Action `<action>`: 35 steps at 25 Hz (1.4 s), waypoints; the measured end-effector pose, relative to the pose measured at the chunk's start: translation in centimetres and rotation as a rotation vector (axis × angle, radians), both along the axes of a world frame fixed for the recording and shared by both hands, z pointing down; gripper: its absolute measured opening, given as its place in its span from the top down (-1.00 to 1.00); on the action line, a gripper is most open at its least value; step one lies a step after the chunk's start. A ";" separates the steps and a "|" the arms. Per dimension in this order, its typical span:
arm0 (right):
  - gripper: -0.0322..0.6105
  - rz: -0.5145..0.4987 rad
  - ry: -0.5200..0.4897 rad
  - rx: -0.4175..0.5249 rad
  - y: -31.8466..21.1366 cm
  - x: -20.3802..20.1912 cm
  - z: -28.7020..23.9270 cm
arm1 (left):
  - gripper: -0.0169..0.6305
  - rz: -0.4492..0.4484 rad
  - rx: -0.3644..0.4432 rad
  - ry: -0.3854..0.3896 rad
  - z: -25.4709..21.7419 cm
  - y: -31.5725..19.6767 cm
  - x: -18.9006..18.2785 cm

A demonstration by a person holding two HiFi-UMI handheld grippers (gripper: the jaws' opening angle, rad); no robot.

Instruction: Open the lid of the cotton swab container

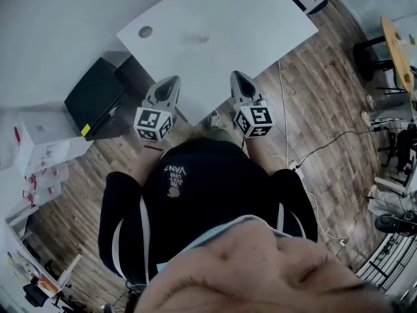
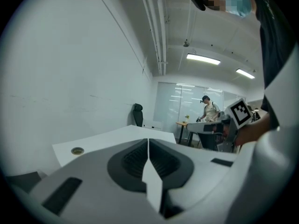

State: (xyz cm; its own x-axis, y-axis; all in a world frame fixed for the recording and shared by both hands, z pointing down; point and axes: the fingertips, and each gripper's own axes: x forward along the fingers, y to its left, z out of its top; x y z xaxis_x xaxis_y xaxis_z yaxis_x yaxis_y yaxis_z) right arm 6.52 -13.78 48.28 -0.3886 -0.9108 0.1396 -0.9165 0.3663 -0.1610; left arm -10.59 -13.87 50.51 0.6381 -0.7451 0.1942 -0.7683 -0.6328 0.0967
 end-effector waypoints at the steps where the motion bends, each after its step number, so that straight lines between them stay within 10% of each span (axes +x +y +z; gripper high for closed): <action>1: 0.86 -0.005 -0.002 -0.002 -0.6 0.4 0.0 | 0.89 0.000 0.002 0.002 0.0 -0.4 0.4; 35: 0.86 -0.206 0.003 -0.030 -12.5 3.7 2.3 | 0.89 -0.091 0.013 -0.003 3.1 -11.8 7.0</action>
State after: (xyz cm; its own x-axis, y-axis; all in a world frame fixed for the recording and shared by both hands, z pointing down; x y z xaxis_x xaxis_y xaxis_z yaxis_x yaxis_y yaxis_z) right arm 10.20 -26.30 50.57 -0.5659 -0.8074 0.1667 -0.8230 0.5415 -0.1716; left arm -3.56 -25.69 53.62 0.5667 -0.8027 0.1856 -0.8232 -0.5612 0.0862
